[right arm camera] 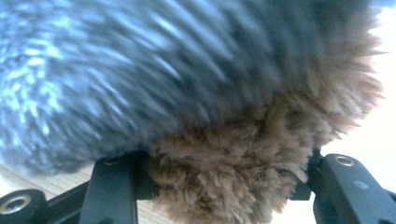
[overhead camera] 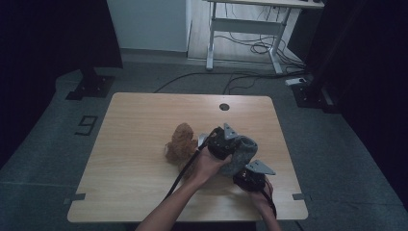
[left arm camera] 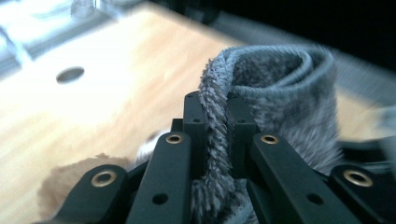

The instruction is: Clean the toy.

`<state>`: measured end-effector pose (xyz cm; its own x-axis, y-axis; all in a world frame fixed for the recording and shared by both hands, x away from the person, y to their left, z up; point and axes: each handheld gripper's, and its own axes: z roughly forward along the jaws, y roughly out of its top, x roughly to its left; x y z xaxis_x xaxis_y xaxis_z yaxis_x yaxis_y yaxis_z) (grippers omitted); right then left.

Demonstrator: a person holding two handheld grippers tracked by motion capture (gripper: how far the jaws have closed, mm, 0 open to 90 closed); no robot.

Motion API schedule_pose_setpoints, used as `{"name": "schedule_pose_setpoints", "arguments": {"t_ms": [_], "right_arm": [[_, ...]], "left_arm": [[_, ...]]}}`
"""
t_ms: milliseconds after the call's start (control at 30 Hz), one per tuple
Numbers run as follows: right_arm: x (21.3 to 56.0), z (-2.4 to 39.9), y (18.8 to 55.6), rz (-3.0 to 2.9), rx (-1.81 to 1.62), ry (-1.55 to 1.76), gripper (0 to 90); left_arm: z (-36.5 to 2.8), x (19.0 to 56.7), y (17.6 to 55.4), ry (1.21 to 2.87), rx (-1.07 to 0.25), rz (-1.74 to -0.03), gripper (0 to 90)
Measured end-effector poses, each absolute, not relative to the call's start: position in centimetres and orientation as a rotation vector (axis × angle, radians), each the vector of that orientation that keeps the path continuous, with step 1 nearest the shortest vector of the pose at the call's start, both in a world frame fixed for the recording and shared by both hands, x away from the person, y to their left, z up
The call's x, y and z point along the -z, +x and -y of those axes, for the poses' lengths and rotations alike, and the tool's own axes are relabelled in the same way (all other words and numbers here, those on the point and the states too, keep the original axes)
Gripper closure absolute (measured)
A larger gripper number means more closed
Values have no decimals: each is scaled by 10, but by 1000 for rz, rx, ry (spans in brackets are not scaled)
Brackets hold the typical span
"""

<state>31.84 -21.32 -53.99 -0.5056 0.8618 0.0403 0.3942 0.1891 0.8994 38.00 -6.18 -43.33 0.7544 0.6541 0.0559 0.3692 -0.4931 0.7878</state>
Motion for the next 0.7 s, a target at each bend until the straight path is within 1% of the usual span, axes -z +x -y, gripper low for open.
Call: {"name": "schedule_pose_setpoints", "arguments": {"t_ms": [33, 100, 200, 267, 400, 500, 567, 700], "right_arm": [[540, 213, 318, -1986, -1271, 1167, 442], [541, 212, 318, -1987, -1249, 1177, 442], [541, 210, 318, -1985, -1230, 1167, 443], [540, 210, 318, -1981, -1229, 1178, 443], [540, 209, 317, -1977, -1229, 1187, 444], [541, 210, 317, -1973, -1234, 1193, 445], [541, 212, 317, -1976, -1245, 1196, 445], [541, 211, 318, -1977, -1246, 1188, 445]], "left_arm": [[64, 444, 382, 2164, -477, -761, 813], [60, 454, 379, 2140, -535, -733, 816], [51, 452, 373, 2149, -630, -716, 817], [42, 450, 371, 2164, -668, -710, 817], [8, 439, 369, 2141, -699, -729, 817], [-25, 429, 371, 2132, -785, -795, 816], [-51, 430, 381, 2144, -757, -870, 816], [-86, 442, 390, 2200, -777, -964, 815]]}}
